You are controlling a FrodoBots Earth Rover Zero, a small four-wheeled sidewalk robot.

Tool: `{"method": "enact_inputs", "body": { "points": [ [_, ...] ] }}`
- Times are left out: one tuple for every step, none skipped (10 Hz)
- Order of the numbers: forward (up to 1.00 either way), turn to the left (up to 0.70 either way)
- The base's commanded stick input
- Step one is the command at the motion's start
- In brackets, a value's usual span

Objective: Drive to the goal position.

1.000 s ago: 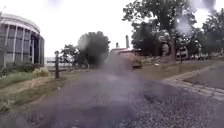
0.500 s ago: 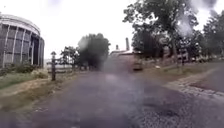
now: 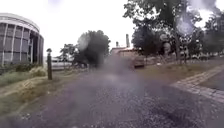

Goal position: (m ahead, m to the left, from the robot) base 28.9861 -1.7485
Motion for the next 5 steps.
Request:
{"method": "enact_inputs", "body": {
  "points": [
    [0.70, 0.00],
    [0.70, 0.00],
    [0.70, 0.00],
    [0.70, 0.00],
    [0.70, 0.00]
  ]
}}
